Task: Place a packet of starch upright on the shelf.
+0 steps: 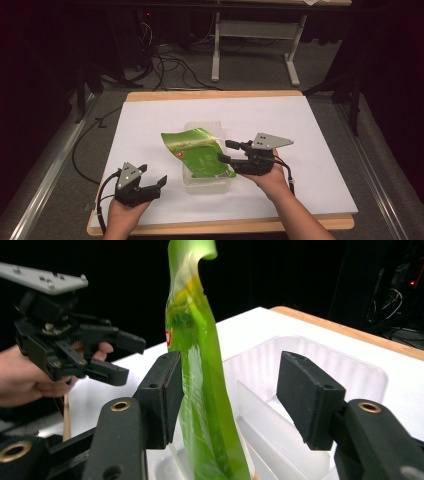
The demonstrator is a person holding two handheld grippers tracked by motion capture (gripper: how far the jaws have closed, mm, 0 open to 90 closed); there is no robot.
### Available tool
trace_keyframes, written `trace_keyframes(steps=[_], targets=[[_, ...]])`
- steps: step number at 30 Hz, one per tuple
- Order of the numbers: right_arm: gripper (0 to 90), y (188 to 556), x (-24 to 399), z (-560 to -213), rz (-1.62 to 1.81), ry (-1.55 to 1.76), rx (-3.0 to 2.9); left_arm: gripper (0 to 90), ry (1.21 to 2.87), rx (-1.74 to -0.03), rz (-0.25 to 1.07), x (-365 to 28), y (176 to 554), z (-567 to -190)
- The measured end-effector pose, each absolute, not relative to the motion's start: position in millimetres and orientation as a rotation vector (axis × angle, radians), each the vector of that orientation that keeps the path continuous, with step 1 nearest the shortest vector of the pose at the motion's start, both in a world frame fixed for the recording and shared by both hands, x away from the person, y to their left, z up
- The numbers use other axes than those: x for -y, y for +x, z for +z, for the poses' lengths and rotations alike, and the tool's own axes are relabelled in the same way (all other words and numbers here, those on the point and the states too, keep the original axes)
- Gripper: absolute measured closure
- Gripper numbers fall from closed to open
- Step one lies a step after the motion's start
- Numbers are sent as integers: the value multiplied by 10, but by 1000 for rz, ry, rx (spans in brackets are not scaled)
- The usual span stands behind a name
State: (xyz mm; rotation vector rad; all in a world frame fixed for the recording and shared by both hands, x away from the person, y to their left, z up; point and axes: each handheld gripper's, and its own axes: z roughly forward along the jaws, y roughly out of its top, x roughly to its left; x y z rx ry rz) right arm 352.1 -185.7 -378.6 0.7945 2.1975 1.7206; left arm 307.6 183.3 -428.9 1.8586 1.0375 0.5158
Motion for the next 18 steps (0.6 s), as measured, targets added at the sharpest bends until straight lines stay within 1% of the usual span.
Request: trace_keyframes(steps=[7,12,13,14,15,18], targets=[[452,3439,2060,-3836,1664,879,-2150,237,1858,-1024,480,-1785,3101,-4299],[479,3445,2218,-3880,1610,953,-2104,295,1866,-1022,470,-1771,3153,-4318],[479,3445,2218,-3880,1610,953,-2104,295,1858,-1023,469,-1771,3161,-4317],[492,3452,2235,-3895,1587,963,-2100,310,1848,-1023,464,-1772,3165,-4314],[510,3473,2271,-3938,1565,1000,-2094,358,1835,-1022,453,-1776,3172,-4309],[523,3478,2303,-3973,1548,1040,-2084,417,1819,-1041,432,-1777,3209,-4328]])
